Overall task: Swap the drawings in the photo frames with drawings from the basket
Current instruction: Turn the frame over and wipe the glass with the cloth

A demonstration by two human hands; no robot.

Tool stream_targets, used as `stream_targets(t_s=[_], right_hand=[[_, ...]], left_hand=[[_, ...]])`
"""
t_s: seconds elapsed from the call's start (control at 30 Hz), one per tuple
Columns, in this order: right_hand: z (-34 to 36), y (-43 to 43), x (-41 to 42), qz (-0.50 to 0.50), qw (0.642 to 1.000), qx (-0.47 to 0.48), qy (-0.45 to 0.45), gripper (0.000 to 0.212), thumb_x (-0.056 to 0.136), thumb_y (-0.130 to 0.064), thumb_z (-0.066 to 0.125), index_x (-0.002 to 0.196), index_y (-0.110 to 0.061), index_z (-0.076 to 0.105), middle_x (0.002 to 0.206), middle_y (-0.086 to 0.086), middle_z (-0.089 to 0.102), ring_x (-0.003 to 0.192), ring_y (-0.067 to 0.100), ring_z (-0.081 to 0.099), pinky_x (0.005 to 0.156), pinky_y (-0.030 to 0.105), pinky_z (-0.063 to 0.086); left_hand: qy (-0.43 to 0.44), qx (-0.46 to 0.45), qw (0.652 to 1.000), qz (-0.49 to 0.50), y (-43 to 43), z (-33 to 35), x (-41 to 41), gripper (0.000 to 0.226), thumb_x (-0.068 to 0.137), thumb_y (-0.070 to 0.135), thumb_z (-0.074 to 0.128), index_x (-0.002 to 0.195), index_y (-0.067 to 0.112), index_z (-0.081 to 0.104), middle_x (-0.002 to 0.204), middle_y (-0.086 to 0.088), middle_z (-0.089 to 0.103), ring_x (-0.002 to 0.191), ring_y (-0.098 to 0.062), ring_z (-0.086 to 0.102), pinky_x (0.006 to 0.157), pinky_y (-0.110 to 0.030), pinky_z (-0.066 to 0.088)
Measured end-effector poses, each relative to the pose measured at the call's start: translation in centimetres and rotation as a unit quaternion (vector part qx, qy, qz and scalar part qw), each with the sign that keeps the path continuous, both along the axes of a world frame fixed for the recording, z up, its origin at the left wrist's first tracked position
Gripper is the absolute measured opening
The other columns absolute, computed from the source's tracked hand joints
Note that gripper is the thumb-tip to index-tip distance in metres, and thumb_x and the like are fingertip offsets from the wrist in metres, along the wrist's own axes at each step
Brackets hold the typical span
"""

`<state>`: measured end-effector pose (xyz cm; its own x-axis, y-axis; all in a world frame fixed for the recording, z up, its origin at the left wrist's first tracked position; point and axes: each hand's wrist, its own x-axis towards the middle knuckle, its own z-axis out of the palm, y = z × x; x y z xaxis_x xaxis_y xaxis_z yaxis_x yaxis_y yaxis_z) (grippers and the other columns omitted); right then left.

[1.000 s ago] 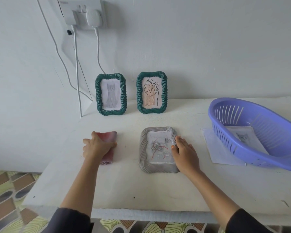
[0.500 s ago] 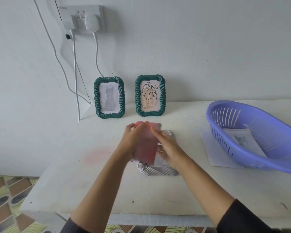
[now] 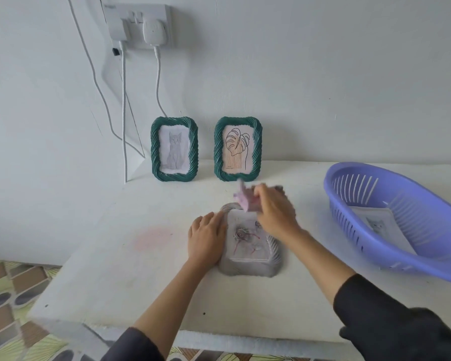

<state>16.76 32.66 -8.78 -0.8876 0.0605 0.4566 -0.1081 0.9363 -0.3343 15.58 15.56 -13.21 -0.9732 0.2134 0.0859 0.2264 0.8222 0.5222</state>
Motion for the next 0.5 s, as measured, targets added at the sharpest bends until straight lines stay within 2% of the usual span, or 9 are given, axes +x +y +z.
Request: stream_targets(t_s=[0.03, 0.07, 0.1, 0.13, 0.17, 0.27, 0.37, 0.43, 0.5], right_hand=[[-1.2, -0.3, 0.0, 0.020, 0.998, 0.033, -0.052, 0.038, 0.082, 0.003, 0.052, 0.117, -0.009, 0.045, 0.111, 0.011, 0.060, 0.087, 0.019, 0.052, 0.064, 0.026, 0.041], [-2.1, -0.7, 0.0, 0.048, 0.994, 0.047, -0.092, 0.051, 0.080, 0.007, 0.048, 0.127, -0.011, 0.042, 0.124, 0.010, 0.057, 0.102, 0.021, 0.052, 0.078, 0.027, 0.042], [-2.8, -0.9, 0.1, 0.078, 0.989, 0.051, -0.119, 0.062, 0.079, 0.010, 0.044, 0.135, -0.014, 0.038, 0.136, 0.007, 0.050, 0.121, 0.021, 0.046, 0.095, 0.030, 0.036], [-3.1, -1.0, 0.2, 0.100, 0.984, 0.054, -0.136, 0.068, 0.079, 0.011, 0.041, 0.140, -0.017, 0.035, 0.145, 0.003, 0.042, 0.134, 0.017, 0.036, 0.107, 0.031, 0.024], [-3.1, -1.0, 0.3, 0.119, 0.981, 0.052, -0.144, 0.070, 0.080, 0.012, 0.039, 0.141, -0.020, 0.034, 0.150, -0.001, 0.035, 0.140, 0.013, 0.027, 0.112, 0.030, 0.014], [-3.4, -0.2, 2.0, 0.194, 0.962, 0.045, -0.184, 0.067, 0.083, 0.010, 0.039, 0.140, -0.024, 0.037, 0.151, -0.006, 0.031, 0.142, 0.007, 0.019, 0.114, 0.028, 0.008], [-3.6, 1.8, 4.2, 0.256, 0.939, 0.033, -0.227, 0.076, 0.074, 0.013, 0.037, 0.138, -0.028, 0.040, 0.149, -0.013, 0.030, 0.133, -0.009, 0.010, 0.110, 0.018, 0.004], [-3.0, 2.8, 3.7, 0.243, 0.943, 0.019, -0.228, 0.076, 0.071, 0.015, 0.037, 0.134, -0.027, 0.047, 0.147, -0.012, 0.035, 0.134, -0.008, 0.015, 0.111, 0.021, 0.005], [-2.4, 2.3, 2.2, 0.187, 0.961, 0.021, -0.200, 0.068, 0.076, 0.015, 0.040, 0.133, -0.022, 0.049, 0.148, -0.005, 0.037, 0.139, 0.001, 0.022, 0.114, 0.027, 0.009]], left_hand=[[0.003, 0.000, 1.000, 0.001, 0.0, -0.1, 0.0, 0.042, 0.097, 0.038, 0.031, 0.139, 0.037, 0.035, 0.144, 0.007, 0.042, 0.134, -0.027, 0.030, 0.111, -0.038, 0.024], [0.003, 0.001, 1.000, 0.001, 0.0, -0.2, -0.1, 0.042, 0.097, 0.039, 0.031, 0.139, 0.038, 0.036, 0.144, 0.009, 0.041, 0.134, -0.026, 0.030, 0.111, -0.038, 0.024], [0.005, 0.000, 1.000, 0.003, 0.1, -0.3, -0.1, 0.042, 0.097, 0.040, 0.030, 0.139, 0.039, 0.036, 0.145, 0.010, 0.041, 0.135, -0.026, 0.029, 0.112, -0.037, 0.023], [0.008, -0.003, 1.000, 0.007, 0.1, -0.4, -0.2, 0.042, 0.097, 0.040, 0.031, 0.138, 0.039, 0.037, 0.145, 0.011, 0.040, 0.135, -0.025, 0.029, 0.112, -0.036, 0.023], [0.010, -0.005, 1.000, 0.011, 0.1, -0.4, -0.2, 0.041, 0.097, 0.040, 0.031, 0.138, 0.039, 0.037, 0.145, 0.012, 0.040, 0.135, -0.025, 0.029, 0.112, -0.035, 0.022], [0.009, -0.019, 1.000, 0.010, 0.0, -0.4, -0.3, 0.042, 0.097, 0.040, 0.031, 0.139, 0.038, 0.036, 0.146, 0.013, 0.038, 0.136, -0.024, 0.028, 0.112, -0.034, 0.021], [0.001, -0.027, 1.000, 0.001, 0.0, -0.5, -0.4, 0.043, 0.097, 0.041, 0.029, 0.140, 0.038, 0.033, 0.148, 0.015, 0.036, 0.137, -0.025, 0.025, 0.112, -0.035, 0.019], [-0.003, -0.031, 1.000, -0.003, -0.1, -0.6, -0.5, 0.044, 0.097, 0.042, 0.028, 0.141, 0.038, 0.032, 0.149, 0.015, 0.035, 0.138, -0.025, 0.023, 0.113, -0.035, 0.017], [-0.003, -0.034, 0.999, -0.004, -0.1, -0.6, -0.5, 0.044, 0.098, 0.042, 0.028, 0.141, 0.038, 0.032, 0.149, 0.015, 0.034, 0.138, -0.026, 0.023, 0.113, -0.035, 0.017]])
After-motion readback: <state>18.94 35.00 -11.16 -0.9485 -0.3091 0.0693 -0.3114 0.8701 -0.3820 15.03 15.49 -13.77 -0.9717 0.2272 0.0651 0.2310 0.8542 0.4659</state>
